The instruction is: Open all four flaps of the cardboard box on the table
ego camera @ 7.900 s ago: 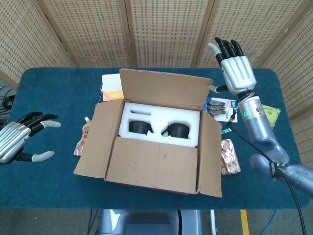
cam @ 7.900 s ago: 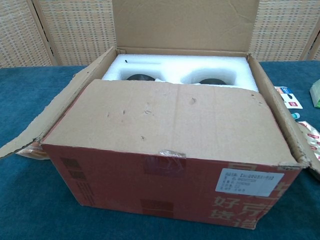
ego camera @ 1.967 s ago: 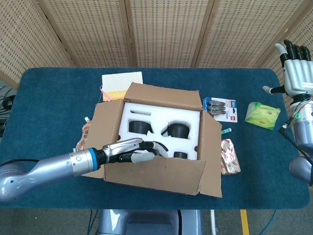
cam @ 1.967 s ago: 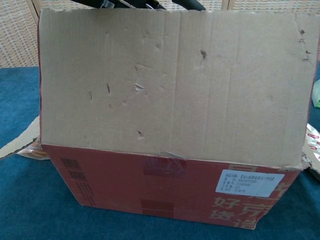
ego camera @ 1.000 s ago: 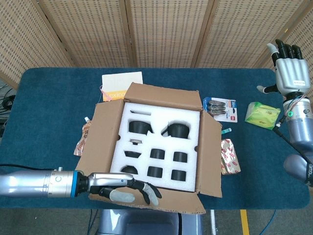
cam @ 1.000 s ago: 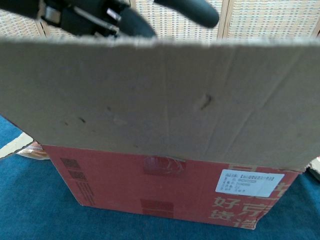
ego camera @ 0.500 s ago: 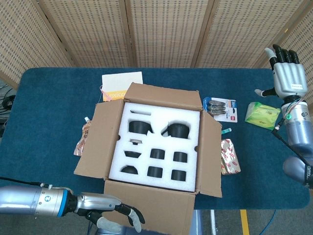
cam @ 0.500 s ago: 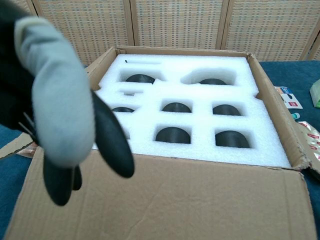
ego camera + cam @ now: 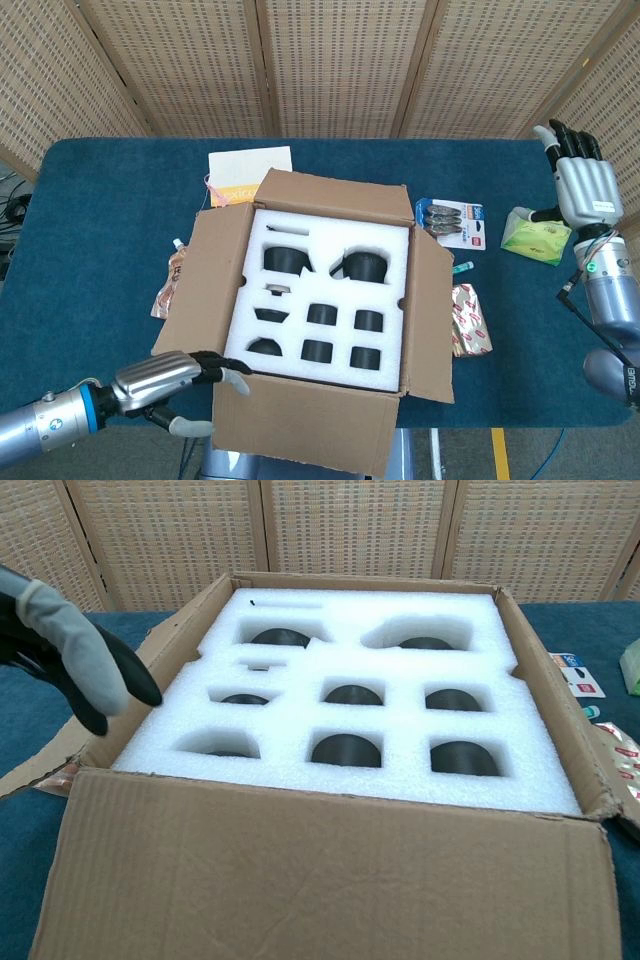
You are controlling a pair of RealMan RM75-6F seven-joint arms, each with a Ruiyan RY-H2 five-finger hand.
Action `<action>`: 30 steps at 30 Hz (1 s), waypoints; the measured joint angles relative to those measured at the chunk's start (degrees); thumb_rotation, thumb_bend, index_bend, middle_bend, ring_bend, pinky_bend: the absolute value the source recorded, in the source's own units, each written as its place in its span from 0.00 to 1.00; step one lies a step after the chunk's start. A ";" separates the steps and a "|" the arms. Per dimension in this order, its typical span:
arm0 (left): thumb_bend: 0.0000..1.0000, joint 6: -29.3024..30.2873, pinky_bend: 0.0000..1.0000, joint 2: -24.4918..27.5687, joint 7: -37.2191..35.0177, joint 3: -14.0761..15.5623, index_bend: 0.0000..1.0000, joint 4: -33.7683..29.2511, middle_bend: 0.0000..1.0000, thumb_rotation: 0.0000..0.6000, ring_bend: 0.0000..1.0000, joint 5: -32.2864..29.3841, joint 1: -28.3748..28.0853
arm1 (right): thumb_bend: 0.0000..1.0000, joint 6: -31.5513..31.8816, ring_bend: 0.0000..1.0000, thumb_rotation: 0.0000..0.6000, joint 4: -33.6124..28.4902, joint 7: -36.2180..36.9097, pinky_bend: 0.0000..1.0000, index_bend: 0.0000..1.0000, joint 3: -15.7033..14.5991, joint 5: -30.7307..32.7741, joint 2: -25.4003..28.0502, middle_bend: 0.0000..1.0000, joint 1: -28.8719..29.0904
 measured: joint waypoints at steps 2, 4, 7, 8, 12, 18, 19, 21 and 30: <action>0.00 3.22 0.11 -3.11 5.18 -1.79 0.24 -0.55 0.15 0.12 0.19 1.19 5.65 | 0.00 1.13 0.00 1.00 -0.52 1.52 0.00 0.00 -0.70 -2.15 -0.18 0.00 -1.34; 0.00 6.05 0.11 -6.88 9.85 -3.70 0.24 -0.72 0.15 0.12 0.19 2.34 10.61 | 0.00 2.24 0.00 1.00 -1.04 2.32 0.00 0.00 -1.56 -3.94 -0.34 0.00 -2.67; 0.00 9.32 0.11 -12.19 14.77 -6.59 0.24 -0.17 0.14 0.13 0.18 3.91 15.76 | 0.00 4.02 0.00 1.00 -1.78 3.42 0.00 0.00 -2.84 -6.17 -0.62 0.00 -4.54; 0.00 10.12 0.11 -13.73 16.07 -7.39 0.24 0.16 0.14 0.13 0.17 4.39 16.91 | 0.00 4.61 0.00 1.00 -1.94 3.62 0.00 0.00 -3.24 -6.78 -0.75 0.00 -5.07; 0.00 12.59 0.11 -20.74 21.26 -10.39 0.24 2.10 0.13 0.13 0.17 6.44 20.03 | 0.00 7.28 0.00 1.00 -2.36 3.97 0.00 0.00 -4.97 -9.29 -1.52 0.00 -7.32; 0.00 13.85 0.11 -31.04 28.48 -15.07 0.24 6.87 0.13 0.13 0.17 10.70 24.08 | 0.00 12.06 0.00 1.00 -2.57 3.57 0.00 0.00 -7.54 -12.65 -3.37 0.00 -11.10; 0.00 13.93 0.11 -32.70 29.78 -16.07 0.24 7.78 0.13 0.13 0.17 11.52 24.65 | 0.00 12.69 0.00 1.00 -2.57 3.56 0.00 0.00 -7.98 -13.09 -3.79 0.00 -11.79; 0.00 13.79 0.11 -34.78 31.22 -17.66 0.24 9.11 0.13 0.13 0.17 12.50 25.36 | 0.00 13.07 0.00 1.00 -2.44 3.67 0.00 0.00 -8.48 -13.50 -4.32 0.00 -12.56; 0.00 10.90 0.11 -36.49 30.40 -21.42 0.24 11.64 0.12 0.13 0.17 13.21 24.65 | 0.00 11.53 0.00 1.00 -0.76 4.10 0.00 0.00 -8.06 -12.61 -4.37 0.00 -13.05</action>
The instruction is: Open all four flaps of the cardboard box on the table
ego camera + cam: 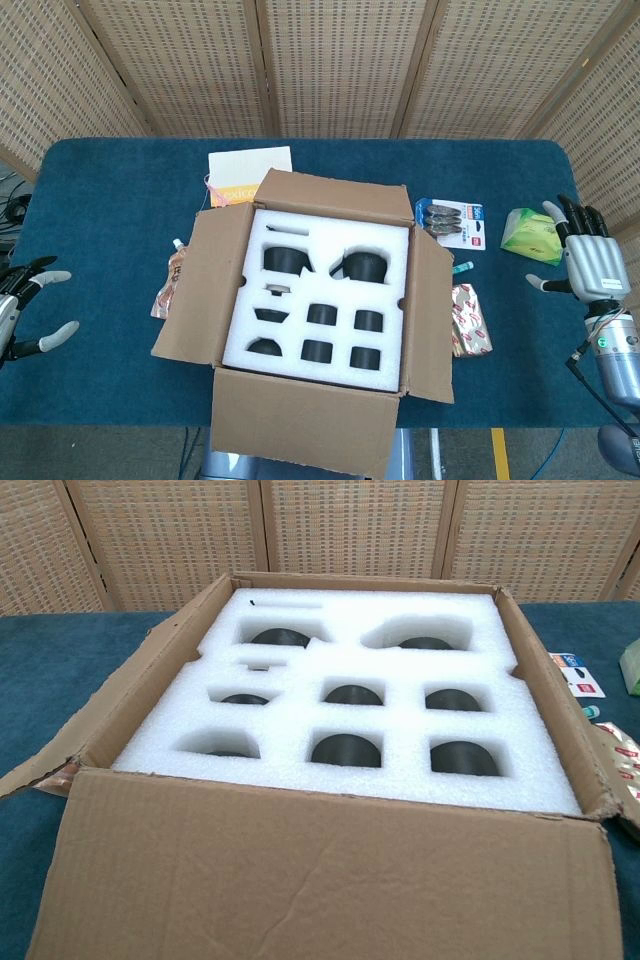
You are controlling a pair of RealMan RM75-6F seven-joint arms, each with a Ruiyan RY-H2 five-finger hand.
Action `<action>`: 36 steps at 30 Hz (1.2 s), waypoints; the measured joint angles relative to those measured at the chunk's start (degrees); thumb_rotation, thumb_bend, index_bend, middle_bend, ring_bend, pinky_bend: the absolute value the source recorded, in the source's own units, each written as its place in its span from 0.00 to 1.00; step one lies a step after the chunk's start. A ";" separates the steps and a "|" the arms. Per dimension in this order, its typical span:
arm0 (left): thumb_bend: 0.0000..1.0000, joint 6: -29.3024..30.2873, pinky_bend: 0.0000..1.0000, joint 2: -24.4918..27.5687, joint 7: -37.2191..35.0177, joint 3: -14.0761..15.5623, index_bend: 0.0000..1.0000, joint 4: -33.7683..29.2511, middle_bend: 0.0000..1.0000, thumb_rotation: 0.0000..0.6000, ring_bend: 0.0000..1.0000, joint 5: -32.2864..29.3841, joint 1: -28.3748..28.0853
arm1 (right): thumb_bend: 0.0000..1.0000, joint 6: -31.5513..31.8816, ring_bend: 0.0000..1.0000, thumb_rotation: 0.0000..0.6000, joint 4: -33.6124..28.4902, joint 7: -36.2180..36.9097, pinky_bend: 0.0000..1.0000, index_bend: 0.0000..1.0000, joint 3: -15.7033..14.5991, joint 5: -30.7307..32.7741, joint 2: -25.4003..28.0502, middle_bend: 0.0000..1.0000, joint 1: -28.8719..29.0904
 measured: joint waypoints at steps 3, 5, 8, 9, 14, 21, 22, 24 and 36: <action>0.00 0.74 0.11 1.10 -0.52 -0.03 0.24 -0.22 0.12 0.14 0.17 1.27 -1.47 | 0.00 -0.09 0.00 1.00 -0.26 0.02 0.00 0.00 0.43 0.27 0.56 0.00 -0.11; 0.00 1.80 0.11 2.05 -0.74 0.40 0.24 -0.61 0.12 0.14 0.17 2.81 -2.74 | 0.00 0.10 0.00 1.00 -0.62 0.01 0.00 0.00 0.65 0.37 0.99 0.00 -0.33; 0.00 3.67 0.11 4.02 -2.24 1.79 0.24 -1.30 0.12 0.14 0.17 4.59 -4.65 | 0.00 0.35 0.00 1.00 -1.48 -0.34 0.00 0.00 0.93 0.69 1.94 0.00 -0.82; 0.00 4.06 0.11 4.68 -2.91 2.22 0.24 -1.50 0.12 0.13 0.17 4.96 -5.07 | 0.00 0.41 0.00 1.00 -1.70 -0.48 0.00 0.00 1.02 0.83 2.19 0.00 -0.97; 0.00 6.70 0.11 9.27 -6.92 4.91 0.24 -2.50 0.12 0.14 0.17 7.59 -7.37 | 0.00 0.84 0.00 1.00 -2.64 -0.89 0.00 0.00 1.37 1.38 3.16 0.00 -1.74; 0.00 12.58 0.11 15.89 -10.77 8.98 0.23 -4.62 0.12 0.14 0.17 13.62 -10.19 | 0.00 0.89 0.00 1.00 -3.81 -1.77 0.00 0.00 1.66 1.65 4.07 0.00 -2.17; 0.00 13.23 0.11 16.80 -11.41 9.52 0.23 -4.87 0.12 0.14 0.17 14.24 -10.52 | 0.00 0.87 0.00 1.00 -4.03 -1.92 0.00 0.00 1.71 1.62 4.19 0.00 -2.21; 0.00 14.60 0.11 18.74 -12.33 10.62 0.23 -5.33 0.12 0.14 0.17 15.75 -11.18 | 0.00 0.86 0.00 1.00 -4.26 -2.00 0.00 0.00 1.80 1.64 4.38 0.00 -2.29; 0.01 25.78 0.11 26.92 -16.39 20.66 0.23 -7.85 0.11 0.18 0.17 27.58 -14.28 | 0.00 0.65 0.00 1.00 -5.35 -3.20 0.00 0.00 2.07 2.23 5.13 0.00 -2.82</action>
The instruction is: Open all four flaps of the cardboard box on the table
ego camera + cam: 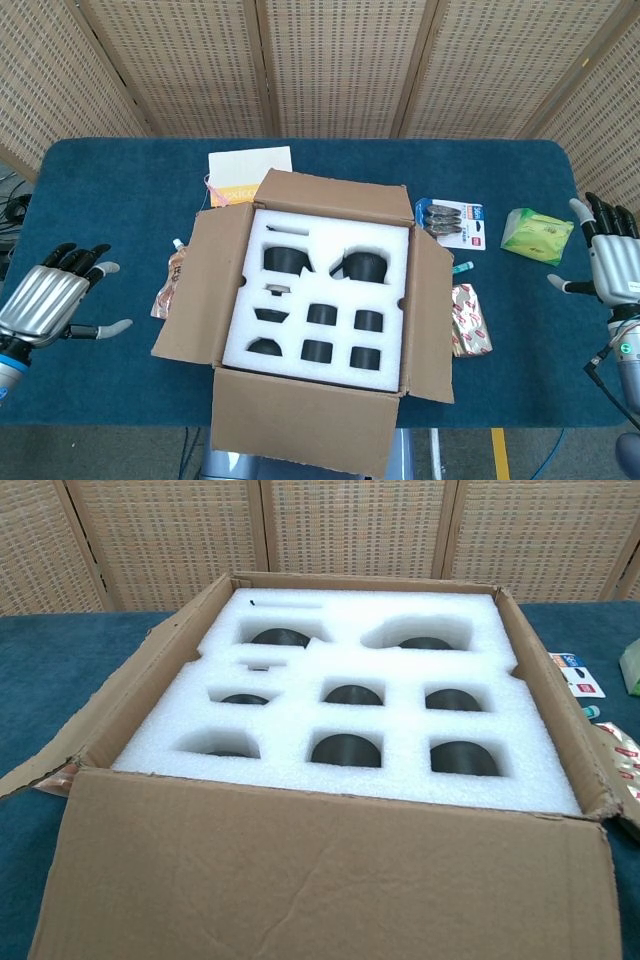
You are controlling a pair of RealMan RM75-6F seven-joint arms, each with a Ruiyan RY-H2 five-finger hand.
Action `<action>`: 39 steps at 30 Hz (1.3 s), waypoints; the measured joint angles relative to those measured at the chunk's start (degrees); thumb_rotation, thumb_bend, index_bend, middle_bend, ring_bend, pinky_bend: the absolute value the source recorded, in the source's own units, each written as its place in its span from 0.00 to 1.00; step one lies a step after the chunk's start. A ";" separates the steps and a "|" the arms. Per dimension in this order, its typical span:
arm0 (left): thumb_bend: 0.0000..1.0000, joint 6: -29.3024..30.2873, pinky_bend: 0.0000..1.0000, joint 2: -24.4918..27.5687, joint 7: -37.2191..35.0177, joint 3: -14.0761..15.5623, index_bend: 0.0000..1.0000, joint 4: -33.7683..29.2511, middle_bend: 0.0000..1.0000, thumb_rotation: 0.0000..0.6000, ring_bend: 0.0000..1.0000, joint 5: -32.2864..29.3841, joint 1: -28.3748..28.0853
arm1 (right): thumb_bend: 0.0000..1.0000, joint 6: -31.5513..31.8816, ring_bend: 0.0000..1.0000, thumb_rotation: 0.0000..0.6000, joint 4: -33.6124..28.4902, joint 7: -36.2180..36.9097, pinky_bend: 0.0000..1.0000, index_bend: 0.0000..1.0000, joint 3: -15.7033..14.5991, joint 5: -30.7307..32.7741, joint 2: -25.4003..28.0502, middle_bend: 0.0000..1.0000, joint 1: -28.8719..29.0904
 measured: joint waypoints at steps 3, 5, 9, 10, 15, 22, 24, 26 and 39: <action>0.01 3.00 0.11 1.24 -0.45 1.86 0.23 -0.14 0.10 0.19 0.16 3.45 -0.74 | 0.00 -0.10 0.00 1.00 -0.08 -0.12 0.00 0.00 0.03 0.12 0.05 0.00 -0.07; 0.01 5.78 0.11 2.31 -0.48 4.10 0.23 -0.25 0.08 0.19 0.13 6.37 -1.33 | 0.00 -0.15 0.00 1.00 -0.23 -0.28 0.00 0.00 -0.01 0.11 0.12 0.00 -0.17; 0.01 11.29 0.11 4.54 -2.85 8.81 0.23 -0.31 0.05 0.20 0.08 11.01 -2.45 | 0.00 -0.29 0.00 1.00 -0.35 -0.51 0.00 0.00 -0.09 -0.02 0.16 0.00 -0.29; 0.01 13.01 0.11 4.96 -3.38 10.10 0.23 -0.20 0.04 0.20 0.06 12.31 -2.76 | 0.00 -0.42 0.00 1.00 -0.42 -0.54 0.00 0.00 -0.09 -0.05 0.19 0.00 -0.29; 0.01 19.42 0.11 7.15 -7.53 16.09 0.23 0.60 0.03 0.22 0.06 17.84 -4.36 | 0.00 -0.56 0.00 1.00 -0.47 -0.45 0.00 0.00 0.04 -0.12 0.17 0.00 -0.31; 0.00 30.14 0.11 8.37 -17.40 23.93 0.23 4.20 0.01 0.23 0.04 25.05 -8.27 | 0.00 -0.89 0.00 1.00 -0.34 -0.19 0.00 0.00 0.07 -0.03 0.03 0.00 -0.49; 0.00 34.36 0.11 8.25 -21.47 26.79 0.23 6.27 0.00 0.23 0.02 27.68 -9.73 | 0.00 -0.93 0.00 1.00 -0.33 -0.23 0.00 0.00 0.09 -0.05 0.05 0.00 -0.50; 0.00 39.27 0.11 8.00 -26.05 30.08 0.23 9.22 0.00 0.23 0.00 30.81 -11.49 | 0.00 -0.96 0.00 1.00 -0.41 -0.30 0.00 0.00 0.08 -0.13 0.09 0.00 -0.52; 0.00 61.13 0.11 3.21 -44.93 46.91 0.15 26.75 0.00 0.23 0.00 38.73 -20.42 | 0.00 -1.03 0.00 1.00 -0.81 -0.87 0.00 0.00 -0.47 -0.81 -0.51 0.00 -0.81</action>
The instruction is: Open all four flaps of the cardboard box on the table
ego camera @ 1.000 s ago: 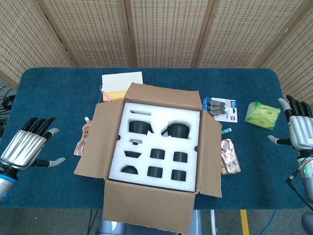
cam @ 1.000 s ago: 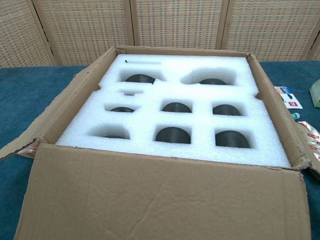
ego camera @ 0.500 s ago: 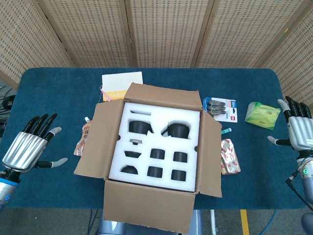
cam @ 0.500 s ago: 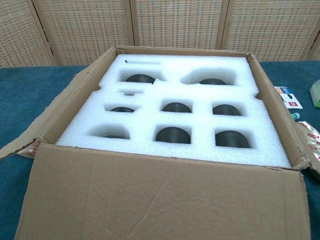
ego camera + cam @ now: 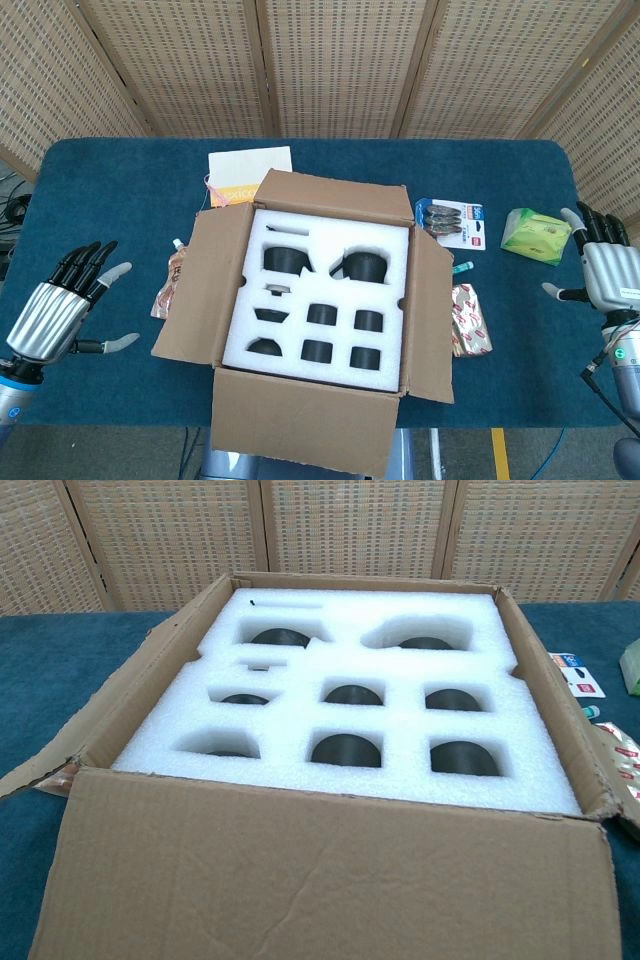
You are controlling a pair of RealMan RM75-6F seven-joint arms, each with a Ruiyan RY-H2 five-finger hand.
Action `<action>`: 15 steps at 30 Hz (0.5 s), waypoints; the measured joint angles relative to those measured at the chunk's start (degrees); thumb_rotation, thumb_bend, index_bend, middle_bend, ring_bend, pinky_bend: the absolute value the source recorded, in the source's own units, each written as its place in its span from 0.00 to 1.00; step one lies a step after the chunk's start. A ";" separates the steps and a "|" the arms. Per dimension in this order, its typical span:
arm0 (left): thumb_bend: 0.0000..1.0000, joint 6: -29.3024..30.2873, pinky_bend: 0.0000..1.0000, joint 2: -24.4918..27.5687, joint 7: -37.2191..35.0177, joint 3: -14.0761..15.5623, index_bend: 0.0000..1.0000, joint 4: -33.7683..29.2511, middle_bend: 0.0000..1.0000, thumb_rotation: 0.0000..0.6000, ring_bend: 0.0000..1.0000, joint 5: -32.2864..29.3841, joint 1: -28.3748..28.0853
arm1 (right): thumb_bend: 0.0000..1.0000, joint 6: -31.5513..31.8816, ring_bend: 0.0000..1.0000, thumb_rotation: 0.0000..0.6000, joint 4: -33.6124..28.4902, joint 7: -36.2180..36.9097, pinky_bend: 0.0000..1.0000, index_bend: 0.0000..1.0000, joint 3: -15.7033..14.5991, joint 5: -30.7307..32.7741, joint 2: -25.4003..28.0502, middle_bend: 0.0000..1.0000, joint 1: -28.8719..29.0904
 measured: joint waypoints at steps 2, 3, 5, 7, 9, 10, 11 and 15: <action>0.00 1.00 0.11 -0.29 -1.04 1.27 0.15 0.61 0.00 0.23 0.00 -1.15 -0.37 | 0.00 0.18 0.00 1.00 -0.34 -0.15 0.00 0.00 -0.18 -0.32 0.08 0.00 -0.17; 0.00 1.49 0.11 -0.34 -1.27 1.73 0.15 0.77 0.00 0.24 0.00 -1.79 -0.44 | 0.00 0.33 0.00 1.00 -0.53 -0.21 0.00 0.00 -0.24 -0.43 0.12 0.00 -0.28; 0.00 3.04 0.09 -0.35 -1.70 2.91 0.15 0.97 0.00 0.24 0.00 -3.26 -0.47 | 0.00 0.70 0.00 1.00 -1.01 -0.44 0.00 0.00 -0.41 -0.65 0.19 0.00 -0.55; 0.00 4.59 0.06 -0.29 -1.93 3.86 0.15 1.06 0.00 0.24 0.00 -4.31 -0.32 | 0.00 1.03 0.00 1.00 -1.45 -0.82 0.00 0.00 -0.69 -0.92 0.23 0.00 -0.86; 0.00 6.55 0.04 -0.25 -1.95 5.01 0.15 1.23 0.00 0.25 0.00 -5.42 0.08 | 0.00 1.27 0.00 1.00 -1.95 -0.99 0.00 0.00 -1.05 -1.39 0.25 0.00 -1.15; 0.00 7.41 0.03 -0.22 -1.88 5.60 0.14 1.33 0.00 0.26 0.00 -5.85 0.32 | 0.00 1.43 0.00 1.00 -2.32 -1.12 0.00 0.00 -1.32 -1.78 0.27 0.00 -1.35; 0.00 8.55 0.02 -0.21 -1.81 6.37 0.12 1.50 0.00 0.26 0.00 -6.32 0.68 | 0.00 1.60 0.00 1.00 -2.56 -1.25 0.00 0.00 -1.51 -2.10 0.28 0.00 -1.50; 0.00 12.35 0.00 -0.34 -2.27 9.00 0.06 2.42 0.00 0.27 0.00 -7.45 1.84 | 0.00 2.75 0.00 1.00 -3.83 -1.84 0.00 0.00 -2.14 -3.22 0.20 0.00 -2.20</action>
